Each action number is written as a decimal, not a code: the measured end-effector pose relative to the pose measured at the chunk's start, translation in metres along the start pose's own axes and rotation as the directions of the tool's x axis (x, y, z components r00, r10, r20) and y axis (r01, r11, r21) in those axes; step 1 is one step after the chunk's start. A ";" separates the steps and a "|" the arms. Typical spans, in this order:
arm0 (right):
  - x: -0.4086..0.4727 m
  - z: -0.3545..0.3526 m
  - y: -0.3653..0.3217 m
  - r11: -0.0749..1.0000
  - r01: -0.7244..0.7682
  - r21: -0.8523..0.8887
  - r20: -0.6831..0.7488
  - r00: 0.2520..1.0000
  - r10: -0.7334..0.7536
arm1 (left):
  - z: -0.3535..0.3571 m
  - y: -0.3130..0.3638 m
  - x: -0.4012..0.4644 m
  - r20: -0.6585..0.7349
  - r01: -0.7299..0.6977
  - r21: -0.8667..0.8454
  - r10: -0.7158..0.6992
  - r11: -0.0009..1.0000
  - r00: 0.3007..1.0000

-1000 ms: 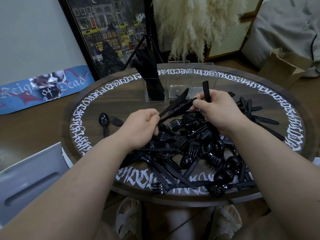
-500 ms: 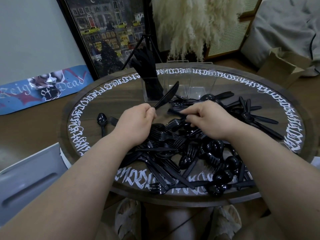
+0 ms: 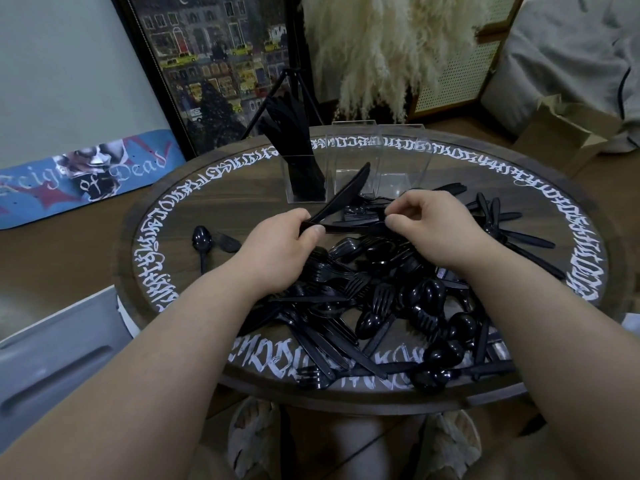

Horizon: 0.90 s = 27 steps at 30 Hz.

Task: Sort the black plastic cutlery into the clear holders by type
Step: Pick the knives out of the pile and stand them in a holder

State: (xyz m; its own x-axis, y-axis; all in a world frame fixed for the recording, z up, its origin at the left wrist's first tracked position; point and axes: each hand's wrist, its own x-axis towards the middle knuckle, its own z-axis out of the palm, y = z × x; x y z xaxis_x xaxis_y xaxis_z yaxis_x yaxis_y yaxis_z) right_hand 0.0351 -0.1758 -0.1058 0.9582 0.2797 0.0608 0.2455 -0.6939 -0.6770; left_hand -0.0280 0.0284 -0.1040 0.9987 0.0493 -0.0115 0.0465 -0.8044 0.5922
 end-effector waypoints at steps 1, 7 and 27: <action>0.000 -0.001 0.003 1.000 -0.026 0.011 0.012 1.000 0.026 | 0.000 -0.001 0.000 -0.004 0.004 -0.007 -0.004 1.000 1.000; 0.004 0.003 0.012 0.978 -0.155 0.137 0.079 0.986 0.146 | -0.001 -0.002 0.002 -0.058 0.033 -0.073 -0.038 0.997 0.998; 0.001 -0.003 -0.014 0.546 -0.272 0.793 0.213 0.962 0.170 | 0.004 -0.002 0.002 -0.063 0.013 -0.064 -0.017 0.998 0.998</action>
State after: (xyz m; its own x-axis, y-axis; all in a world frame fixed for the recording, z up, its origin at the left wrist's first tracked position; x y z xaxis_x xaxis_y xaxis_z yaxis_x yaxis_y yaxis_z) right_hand 0.0335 -0.1675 -0.0938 0.9321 0.2930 -0.2129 -0.2434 0.0714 -0.9673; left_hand -0.0263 0.0277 -0.1081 0.9945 0.1002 0.0291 0.0582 -0.7643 0.6423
